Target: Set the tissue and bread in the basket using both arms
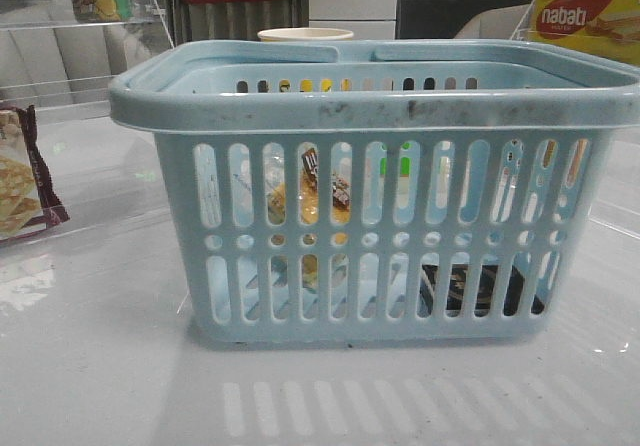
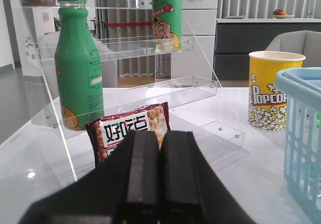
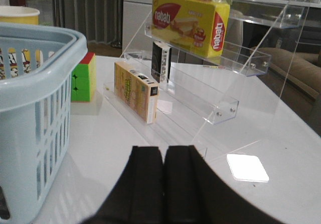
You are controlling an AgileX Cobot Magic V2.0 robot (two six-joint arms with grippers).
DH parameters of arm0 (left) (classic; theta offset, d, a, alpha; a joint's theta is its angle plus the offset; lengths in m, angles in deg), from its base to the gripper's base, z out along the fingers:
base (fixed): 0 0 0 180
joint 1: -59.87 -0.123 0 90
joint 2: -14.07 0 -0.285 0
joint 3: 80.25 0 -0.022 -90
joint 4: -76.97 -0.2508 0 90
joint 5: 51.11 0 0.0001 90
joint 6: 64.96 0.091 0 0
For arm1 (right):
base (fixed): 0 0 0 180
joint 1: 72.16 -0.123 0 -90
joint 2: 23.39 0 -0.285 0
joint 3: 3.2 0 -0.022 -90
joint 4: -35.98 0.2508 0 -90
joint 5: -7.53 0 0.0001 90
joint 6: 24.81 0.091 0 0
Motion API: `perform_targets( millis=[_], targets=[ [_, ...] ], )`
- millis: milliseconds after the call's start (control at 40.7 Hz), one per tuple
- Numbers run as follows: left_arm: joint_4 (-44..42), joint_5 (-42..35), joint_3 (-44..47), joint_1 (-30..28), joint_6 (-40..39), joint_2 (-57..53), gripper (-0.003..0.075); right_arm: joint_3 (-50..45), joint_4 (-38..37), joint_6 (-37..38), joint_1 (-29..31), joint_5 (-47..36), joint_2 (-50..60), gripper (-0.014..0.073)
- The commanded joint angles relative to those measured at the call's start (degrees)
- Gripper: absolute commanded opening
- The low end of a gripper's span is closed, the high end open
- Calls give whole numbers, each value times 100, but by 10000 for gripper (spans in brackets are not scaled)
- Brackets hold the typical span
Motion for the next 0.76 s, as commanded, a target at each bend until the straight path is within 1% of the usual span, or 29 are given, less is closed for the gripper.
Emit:
perform_targets(
  millis=[0,737],
  targets=[
    [9,-495,-5,40,-2,-96,90,-3,83,-13,39,-717,101,97],
    [9,-495,-5,40,-2,-96,90,-3,84,24,-107,-776,101,97]
  ],
)
